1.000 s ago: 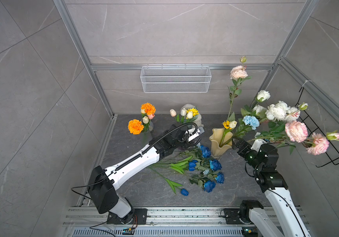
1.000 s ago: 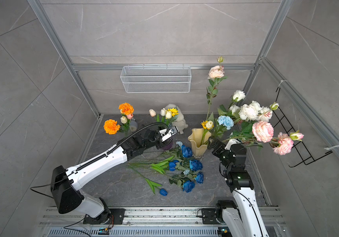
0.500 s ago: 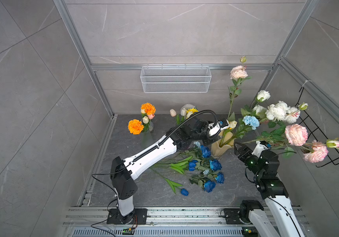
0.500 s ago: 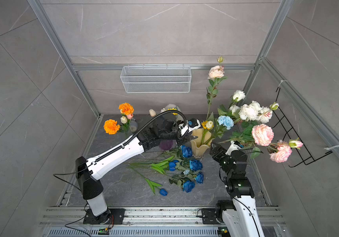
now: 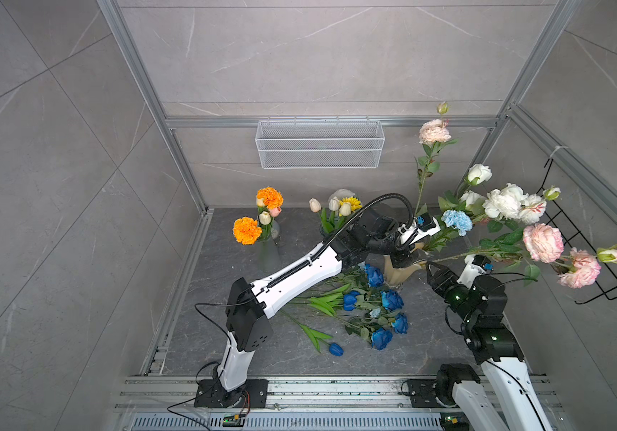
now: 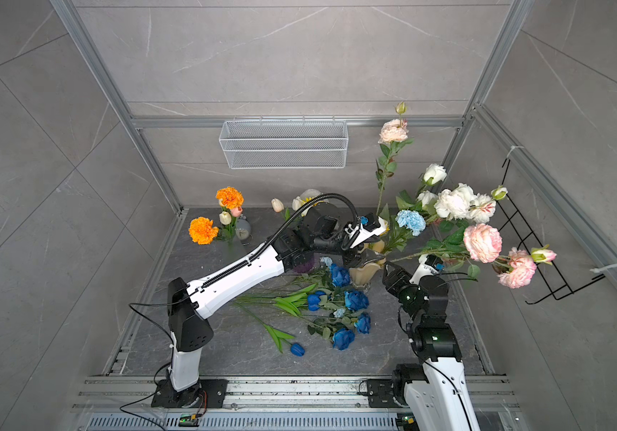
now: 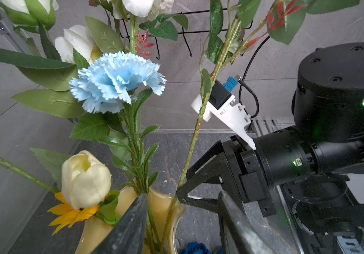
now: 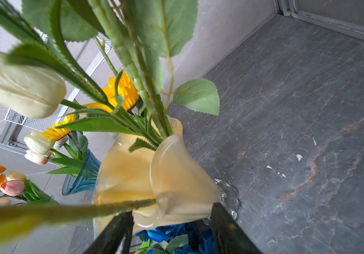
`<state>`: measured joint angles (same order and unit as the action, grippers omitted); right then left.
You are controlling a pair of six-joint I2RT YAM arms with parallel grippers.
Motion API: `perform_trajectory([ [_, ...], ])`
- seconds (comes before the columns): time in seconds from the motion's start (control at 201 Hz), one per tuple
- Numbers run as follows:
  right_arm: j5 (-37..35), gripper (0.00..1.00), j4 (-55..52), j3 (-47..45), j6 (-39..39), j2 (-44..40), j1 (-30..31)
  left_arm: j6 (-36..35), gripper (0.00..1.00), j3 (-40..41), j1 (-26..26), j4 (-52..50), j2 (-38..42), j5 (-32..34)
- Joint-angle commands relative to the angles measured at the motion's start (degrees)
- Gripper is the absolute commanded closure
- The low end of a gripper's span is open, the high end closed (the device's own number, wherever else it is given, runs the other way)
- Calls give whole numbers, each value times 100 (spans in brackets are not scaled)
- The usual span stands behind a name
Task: Pick out blue flowers from the vase
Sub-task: Pick up the flower from the vase.
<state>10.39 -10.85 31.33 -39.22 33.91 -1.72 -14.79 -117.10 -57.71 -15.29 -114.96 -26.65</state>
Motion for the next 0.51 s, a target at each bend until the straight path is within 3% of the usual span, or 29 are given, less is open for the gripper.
perform_trajectory([
  [0.0, -12, 43, 62, -75, 26, 71, 21, 365, 46, -438, 7, 308, -291, -330],
  [0.304, 50, 45, 201, -110, 23, 146, 13, 661, 45, -977, 14, 544, -1050, 67],
  [0.503, 63, 45, 198, -145, 105, 108, 13, 378, 44, -1091, -122, 662, -1256, 640],
])
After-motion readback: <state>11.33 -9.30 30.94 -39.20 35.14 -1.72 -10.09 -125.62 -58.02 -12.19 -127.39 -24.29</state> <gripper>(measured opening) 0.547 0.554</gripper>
